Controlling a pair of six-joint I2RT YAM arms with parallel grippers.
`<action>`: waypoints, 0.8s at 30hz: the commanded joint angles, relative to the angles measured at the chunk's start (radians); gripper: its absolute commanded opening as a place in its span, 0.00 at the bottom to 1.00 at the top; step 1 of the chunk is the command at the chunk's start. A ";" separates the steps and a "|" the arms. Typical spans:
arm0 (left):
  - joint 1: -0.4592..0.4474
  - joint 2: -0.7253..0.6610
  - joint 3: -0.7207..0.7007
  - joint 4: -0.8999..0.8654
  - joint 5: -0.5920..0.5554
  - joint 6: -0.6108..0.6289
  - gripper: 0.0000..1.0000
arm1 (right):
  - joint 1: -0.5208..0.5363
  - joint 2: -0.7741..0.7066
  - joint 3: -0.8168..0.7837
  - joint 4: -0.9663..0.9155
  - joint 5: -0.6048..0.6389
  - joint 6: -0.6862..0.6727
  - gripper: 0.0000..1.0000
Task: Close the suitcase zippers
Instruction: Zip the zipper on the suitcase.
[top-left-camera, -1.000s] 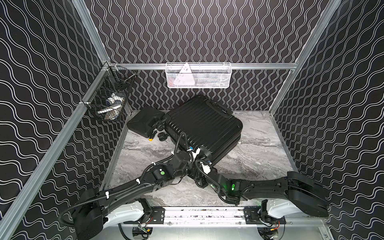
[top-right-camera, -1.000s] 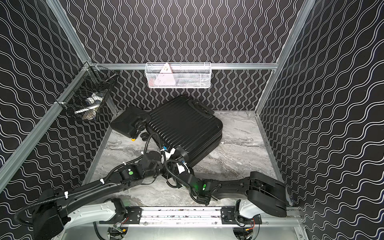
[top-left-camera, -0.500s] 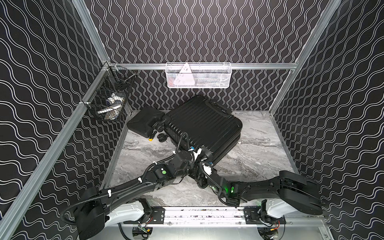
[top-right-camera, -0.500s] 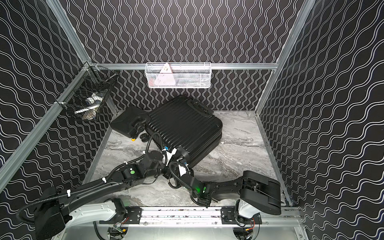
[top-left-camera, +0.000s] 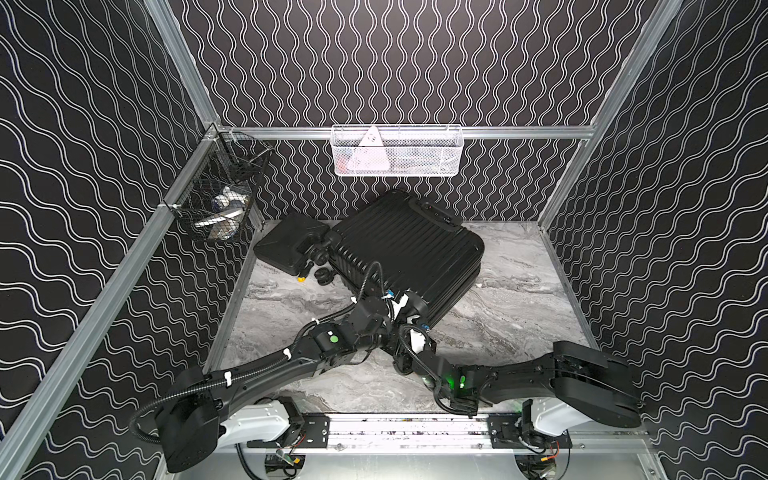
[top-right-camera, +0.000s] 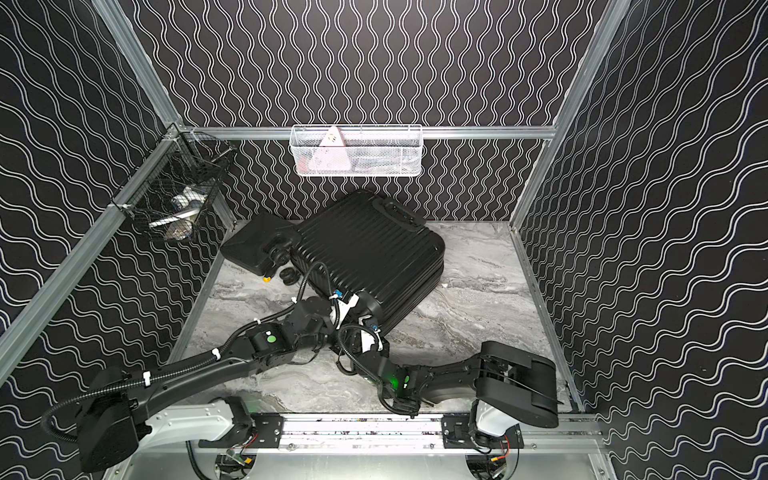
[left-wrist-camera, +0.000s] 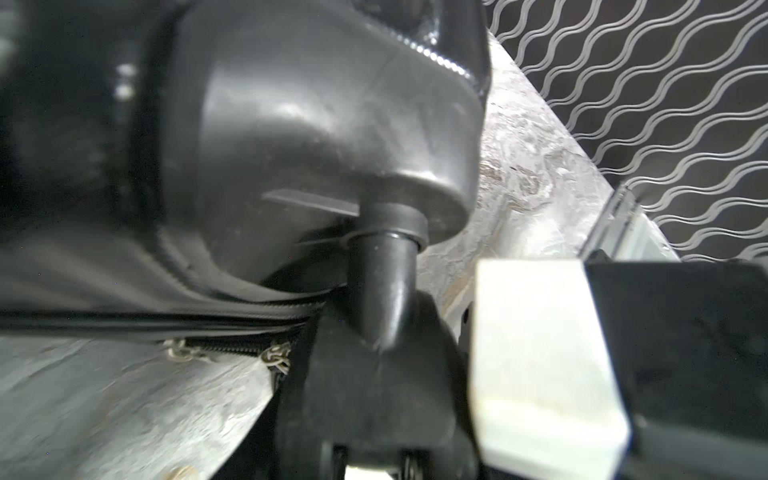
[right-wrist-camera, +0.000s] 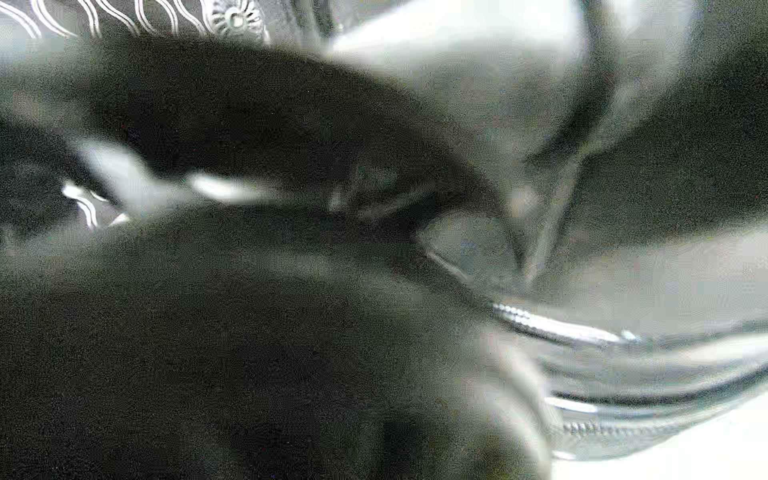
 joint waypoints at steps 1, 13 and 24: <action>-0.011 0.037 0.037 0.244 0.134 -0.003 0.28 | 0.043 -0.055 -0.017 0.093 -0.199 -0.204 0.00; -0.009 -0.168 0.149 -0.104 -0.097 0.236 0.99 | 0.037 -0.278 -0.144 -0.098 -0.003 -0.133 0.00; 0.459 -0.050 0.487 -0.560 -0.303 0.524 0.99 | 0.028 -0.305 -0.158 -0.133 -0.004 -0.114 0.00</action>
